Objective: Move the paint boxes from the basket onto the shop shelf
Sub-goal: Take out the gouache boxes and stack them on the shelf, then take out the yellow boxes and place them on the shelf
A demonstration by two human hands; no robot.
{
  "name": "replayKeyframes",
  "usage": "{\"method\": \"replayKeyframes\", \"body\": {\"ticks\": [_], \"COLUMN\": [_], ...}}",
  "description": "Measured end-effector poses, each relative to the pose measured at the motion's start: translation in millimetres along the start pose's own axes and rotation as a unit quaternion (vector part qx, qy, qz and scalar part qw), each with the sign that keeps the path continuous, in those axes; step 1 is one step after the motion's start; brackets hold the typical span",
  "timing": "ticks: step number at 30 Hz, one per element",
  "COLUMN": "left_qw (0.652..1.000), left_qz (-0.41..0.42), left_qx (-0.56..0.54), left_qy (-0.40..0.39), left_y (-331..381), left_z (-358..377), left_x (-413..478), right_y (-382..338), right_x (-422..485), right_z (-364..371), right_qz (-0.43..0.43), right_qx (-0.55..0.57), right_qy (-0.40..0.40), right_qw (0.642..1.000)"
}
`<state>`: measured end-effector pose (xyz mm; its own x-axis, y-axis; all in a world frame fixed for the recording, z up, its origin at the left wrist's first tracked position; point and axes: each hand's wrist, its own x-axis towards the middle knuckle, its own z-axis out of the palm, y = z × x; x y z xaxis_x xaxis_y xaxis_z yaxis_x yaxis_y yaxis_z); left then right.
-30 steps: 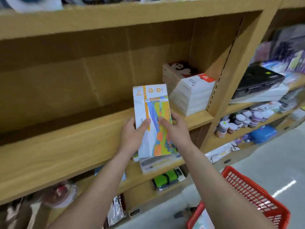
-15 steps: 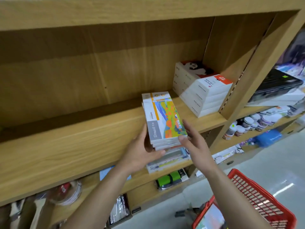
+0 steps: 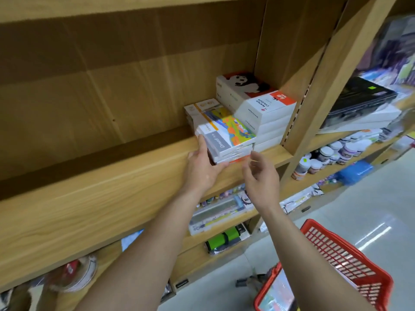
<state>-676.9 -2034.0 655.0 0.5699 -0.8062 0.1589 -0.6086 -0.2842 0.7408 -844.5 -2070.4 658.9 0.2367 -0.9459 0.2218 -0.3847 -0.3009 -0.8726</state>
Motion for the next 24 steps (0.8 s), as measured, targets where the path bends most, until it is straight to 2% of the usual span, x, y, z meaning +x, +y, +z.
{"method": "replayKeyframes", "body": {"ticks": [3, 9, 12, 14, 16, 19, 24], "left_qw": [1.0, 0.998, 0.998, 0.996, 0.992, 0.972, 0.921], "left_qz": [-0.001, 0.001, 0.054, 0.088, 0.108, 0.089, 0.025], "left_qx": [-0.001, -0.048, -0.026, -0.013, -0.004, -0.001, 0.011], "left_qy": [0.011, -0.041, -0.001, -0.004, -0.066, -0.219, -0.388], "left_y": [-1, 6, 7, 5, 4, -1, -11], "left_z": [11, -21, -32, -28, -8, 46, 161], "left_x": [7, -14, -68, -108, -138, -165, -199], "right_y": [7, 11, 32, 58, 95, 161, 257], "right_x": [2, 2, -12, -29, -53, -93, -177], "right_z": [-3, -18, -38, -58, -85, -126, -192], "right_qz": [-0.053, -0.068, -0.077, -0.055, 0.015, 0.119, 0.303], "right_qx": [-0.063, -0.079, -0.059, -0.066, -0.09, -0.15, -0.19], "right_qy": [-0.075, -0.132, -0.099, -0.064, -0.039, -0.008, 0.045], "right_qw": [0.994, 0.986, 0.99, 0.994, 0.995, 0.981, 0.933]}}
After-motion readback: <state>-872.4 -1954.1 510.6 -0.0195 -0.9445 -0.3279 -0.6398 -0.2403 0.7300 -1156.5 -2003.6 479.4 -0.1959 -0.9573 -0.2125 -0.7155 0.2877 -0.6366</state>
